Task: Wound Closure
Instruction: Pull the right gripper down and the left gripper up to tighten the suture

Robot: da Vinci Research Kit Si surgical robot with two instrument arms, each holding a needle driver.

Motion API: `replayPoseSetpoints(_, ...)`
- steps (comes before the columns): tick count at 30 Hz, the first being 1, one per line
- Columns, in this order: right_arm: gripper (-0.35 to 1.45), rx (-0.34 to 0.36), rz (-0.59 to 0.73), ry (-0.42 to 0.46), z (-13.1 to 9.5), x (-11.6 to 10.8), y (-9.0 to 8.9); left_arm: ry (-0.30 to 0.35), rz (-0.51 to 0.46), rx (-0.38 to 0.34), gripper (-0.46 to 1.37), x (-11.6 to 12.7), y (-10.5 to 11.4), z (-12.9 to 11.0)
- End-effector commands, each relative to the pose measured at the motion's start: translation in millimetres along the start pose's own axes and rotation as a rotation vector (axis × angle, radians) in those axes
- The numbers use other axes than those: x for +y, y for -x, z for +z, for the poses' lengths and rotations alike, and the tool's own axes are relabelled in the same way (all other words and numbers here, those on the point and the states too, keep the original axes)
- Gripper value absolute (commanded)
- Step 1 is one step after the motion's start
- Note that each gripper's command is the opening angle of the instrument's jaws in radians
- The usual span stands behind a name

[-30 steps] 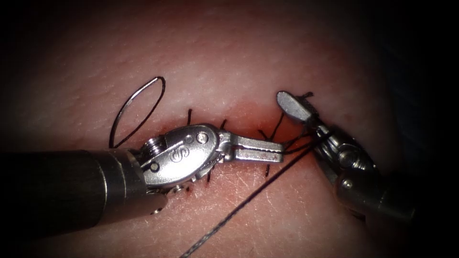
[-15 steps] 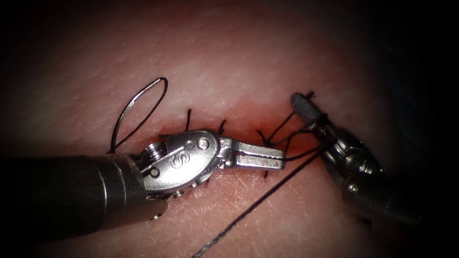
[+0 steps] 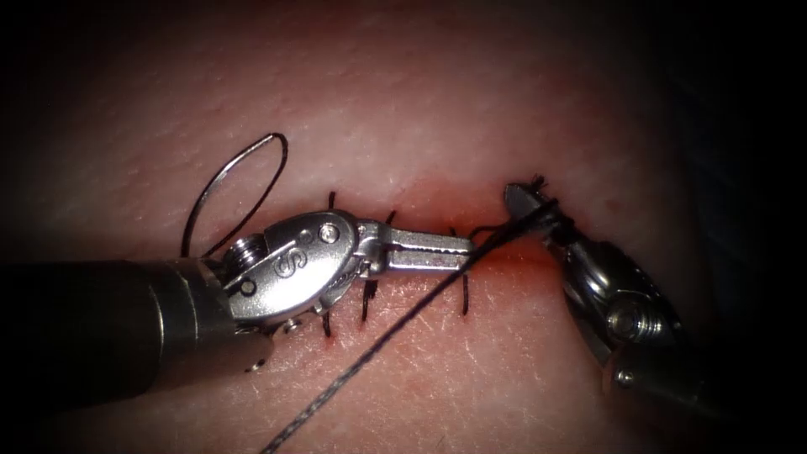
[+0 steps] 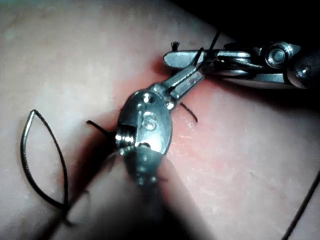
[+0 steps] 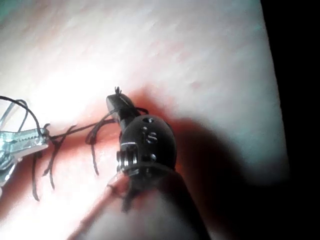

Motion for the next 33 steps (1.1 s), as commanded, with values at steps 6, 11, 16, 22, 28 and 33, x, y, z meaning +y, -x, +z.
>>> replayPoseSetpoints(6, -0.35, -0.012, -0.043, -0.053, -0.8, -0.8, 0.0, 0.003, -0.020, -0.001, -0.35, -1.5, -1.1, -0.2)
replayPoseSetpoints(11, -0.35, -0.026, -0.067, -0.087, -0.8, -1.1, 0.2, -0.001, -0.029, -0.001, -0.35, -3.0, -1.9, -0.3)
replayPoseSetpoints(16, -0.35, -0.042, -0.104, -0.126, -0.7, -1.4, 0.3, -0.009, -0.035, 0.000, -0.35, -4.6, -2.1, -0.5)
replayPoseSetpoints(22, -0.35, -0.059, -0.151, -0.172, -1.0, -2.1, 0.6, -0.017, -0.040, 0.000, -0.35, -6.6, -2.4, -1.0)
replayPoseSetpoints(28, -0.35, -0.069, -0.191, -0.215, -1.4, -2.8, 0.8, -0.030, -0.056, 0.003, -0.35, -8.8, -2.4, -1.7)
replayPoseSetpoints(33, -0.35, -0.079, -0.213, -0.231, -1.9, -3.2, 0.9, -0.045, -0.056, 0.004, -0.35, -10.3, -2.4, -2.3)
